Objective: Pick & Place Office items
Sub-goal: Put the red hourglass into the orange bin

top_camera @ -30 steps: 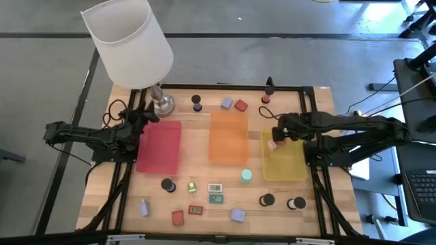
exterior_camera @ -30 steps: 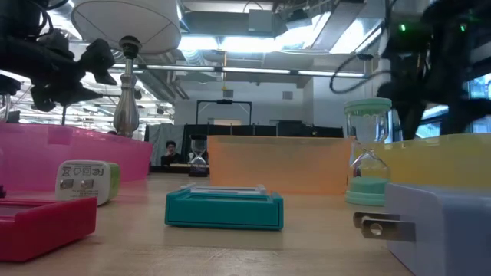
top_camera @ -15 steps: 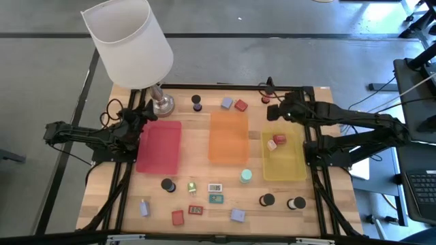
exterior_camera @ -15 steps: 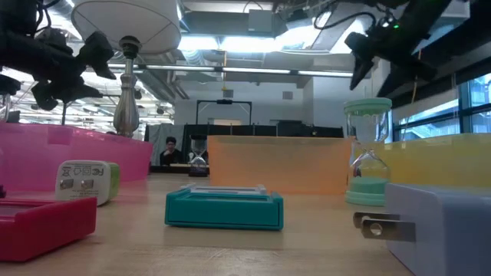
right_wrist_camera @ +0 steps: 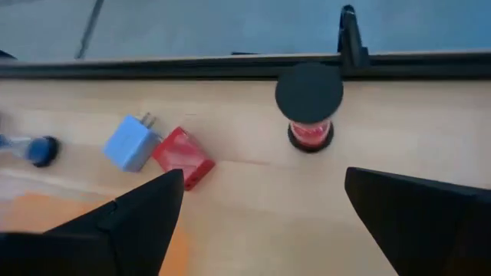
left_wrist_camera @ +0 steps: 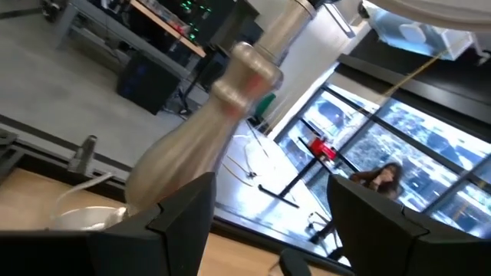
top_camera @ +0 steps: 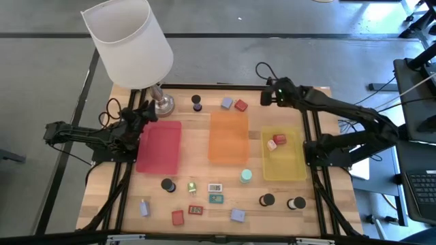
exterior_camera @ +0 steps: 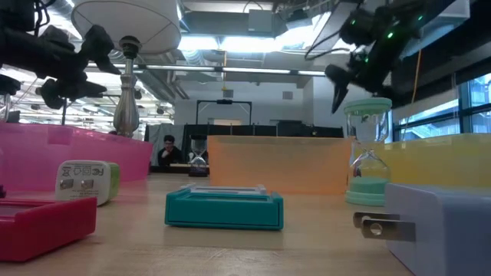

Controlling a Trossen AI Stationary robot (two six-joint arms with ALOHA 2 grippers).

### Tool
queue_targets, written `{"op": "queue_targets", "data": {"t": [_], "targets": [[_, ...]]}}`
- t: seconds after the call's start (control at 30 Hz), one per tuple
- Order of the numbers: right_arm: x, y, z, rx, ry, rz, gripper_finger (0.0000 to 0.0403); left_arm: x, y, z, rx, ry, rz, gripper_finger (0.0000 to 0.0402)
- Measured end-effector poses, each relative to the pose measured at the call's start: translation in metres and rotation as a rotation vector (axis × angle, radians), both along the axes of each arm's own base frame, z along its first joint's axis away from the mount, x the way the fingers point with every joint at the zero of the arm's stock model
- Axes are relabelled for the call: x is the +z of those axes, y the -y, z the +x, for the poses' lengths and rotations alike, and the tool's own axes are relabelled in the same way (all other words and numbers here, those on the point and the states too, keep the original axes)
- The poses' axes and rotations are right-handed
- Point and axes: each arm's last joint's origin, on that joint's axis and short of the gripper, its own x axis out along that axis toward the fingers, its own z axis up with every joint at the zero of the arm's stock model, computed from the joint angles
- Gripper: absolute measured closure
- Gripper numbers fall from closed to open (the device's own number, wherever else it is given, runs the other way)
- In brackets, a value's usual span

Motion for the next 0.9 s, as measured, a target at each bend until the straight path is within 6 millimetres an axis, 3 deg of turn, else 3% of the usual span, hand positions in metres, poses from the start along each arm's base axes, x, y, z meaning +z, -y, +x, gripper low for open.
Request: {"op": "queue_targets", "data": {"t": [0.2, 0.53, 0.9], "targets": [[-0.022, 0.031, 0.003, -0.026, -0.082, -0.003, 0.0023, 0.0, 0.001, 0.002, -0.063, 0.011, 0.006, 0.0155], [-0.052, 0.062, 0.009, -0.035, -0.074, 0.05, 0.0024, 0.0, 0.001, 0.002, -0.067, 0.046, -0.006, 0.0155], [-0.058, 0.071, 0.006, -0.034, -0.115, 0.023, 0.0064, 0.0, 0.0, 0.001, -0.039, 0.045, -0.01, 0.0155]]}}
